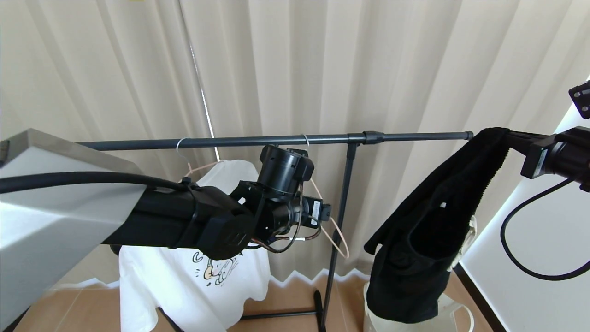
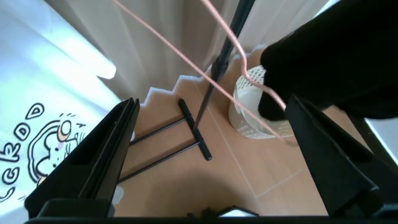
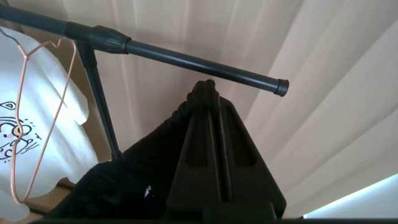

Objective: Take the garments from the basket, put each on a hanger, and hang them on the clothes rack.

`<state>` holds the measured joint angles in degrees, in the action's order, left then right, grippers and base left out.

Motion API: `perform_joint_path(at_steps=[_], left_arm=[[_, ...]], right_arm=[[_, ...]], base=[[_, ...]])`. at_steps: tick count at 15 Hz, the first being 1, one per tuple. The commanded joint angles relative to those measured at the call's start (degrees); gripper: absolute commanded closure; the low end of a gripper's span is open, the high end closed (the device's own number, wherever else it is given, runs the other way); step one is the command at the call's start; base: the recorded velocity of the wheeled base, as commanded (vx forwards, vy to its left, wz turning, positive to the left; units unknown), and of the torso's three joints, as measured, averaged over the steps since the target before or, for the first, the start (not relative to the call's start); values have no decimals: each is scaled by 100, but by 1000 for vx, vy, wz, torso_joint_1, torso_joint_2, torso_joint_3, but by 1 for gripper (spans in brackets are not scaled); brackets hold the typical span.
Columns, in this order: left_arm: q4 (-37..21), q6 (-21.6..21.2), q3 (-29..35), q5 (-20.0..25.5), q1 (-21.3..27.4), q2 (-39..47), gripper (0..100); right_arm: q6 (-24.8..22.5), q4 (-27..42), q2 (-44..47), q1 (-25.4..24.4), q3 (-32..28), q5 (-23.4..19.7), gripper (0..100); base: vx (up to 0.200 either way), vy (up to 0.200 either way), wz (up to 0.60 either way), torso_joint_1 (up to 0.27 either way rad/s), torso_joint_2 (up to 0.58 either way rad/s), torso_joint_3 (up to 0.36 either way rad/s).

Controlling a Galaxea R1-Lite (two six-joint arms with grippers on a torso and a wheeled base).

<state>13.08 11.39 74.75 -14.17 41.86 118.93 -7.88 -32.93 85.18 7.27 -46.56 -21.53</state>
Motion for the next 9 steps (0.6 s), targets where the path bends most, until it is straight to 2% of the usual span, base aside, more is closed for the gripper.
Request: perform_joint_path(at_steps=[1,5,9], left_arm=[[-25,4,409,-34,-11,499,0],[-34,-5,751,-130,-64,904,0],[-130,-14,751,-649,-178,948,0]], right_arm=[[-4,-3,-1,3,-3,0,100],[-4,-3,-1,3,-11,0,100],[-4,-3,8,3,-20,0,100]], base=[[0,0,0,0,0,0],[0,0,0,0,0,0],[0,0,0,0,0,0]])
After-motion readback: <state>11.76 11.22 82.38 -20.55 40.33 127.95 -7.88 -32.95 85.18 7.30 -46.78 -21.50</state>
